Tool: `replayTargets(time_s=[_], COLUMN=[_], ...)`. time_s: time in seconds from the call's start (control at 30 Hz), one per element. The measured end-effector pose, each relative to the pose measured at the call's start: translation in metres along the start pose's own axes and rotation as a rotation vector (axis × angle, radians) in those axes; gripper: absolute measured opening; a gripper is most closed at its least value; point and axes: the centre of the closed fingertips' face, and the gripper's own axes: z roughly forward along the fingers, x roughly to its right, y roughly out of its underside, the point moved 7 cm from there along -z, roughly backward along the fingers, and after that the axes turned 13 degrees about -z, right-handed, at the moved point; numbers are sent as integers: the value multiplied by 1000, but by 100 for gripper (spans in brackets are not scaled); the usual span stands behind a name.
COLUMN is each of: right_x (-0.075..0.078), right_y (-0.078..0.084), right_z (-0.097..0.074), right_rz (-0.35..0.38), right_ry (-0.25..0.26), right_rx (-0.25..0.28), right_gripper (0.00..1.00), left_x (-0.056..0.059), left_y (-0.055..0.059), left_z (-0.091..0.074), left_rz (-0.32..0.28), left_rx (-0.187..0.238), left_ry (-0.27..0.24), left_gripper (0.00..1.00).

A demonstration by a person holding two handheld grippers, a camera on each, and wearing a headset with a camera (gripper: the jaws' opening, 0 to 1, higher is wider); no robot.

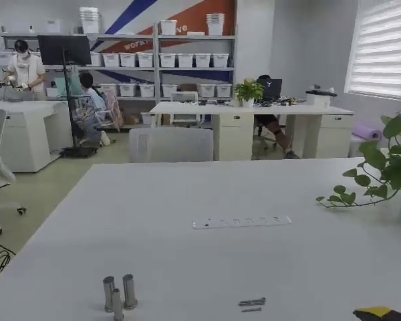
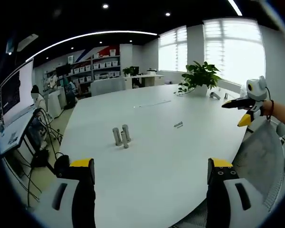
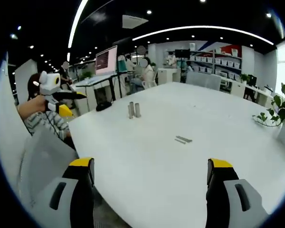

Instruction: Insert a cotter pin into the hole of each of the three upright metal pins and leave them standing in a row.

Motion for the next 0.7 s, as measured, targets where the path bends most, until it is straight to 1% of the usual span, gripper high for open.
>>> replayTargets(time_s=[0.1, 0.2, 0.5, 0.6, 0.7], right_x=[0, 1, 0, 0, 1], right_y=[1, 1, 1, 0, 0], right_z=[0, -1, 0, 0, 0], right_rz=[-2, -2, -6, -5, -1], right_ry=[2, 6, 4, 4, 10], right_rx=[-5, -6, -12, -5, 4], right_gripper=[100, 99, 99, 99, 99], left_x=[-1, -6, -7, -7, -8], left_y=[1, 3, 4, 4, 4], left_z=[-1, -1, -1, -1, 0], left_rz=[-4, -9, -7, -2, 3], left_rx=[-2, -3, 3, 9, 6], left_ry=[-6, -8, -9, -10, -8], left_gripper=[96, 96, 96, 95, 95])
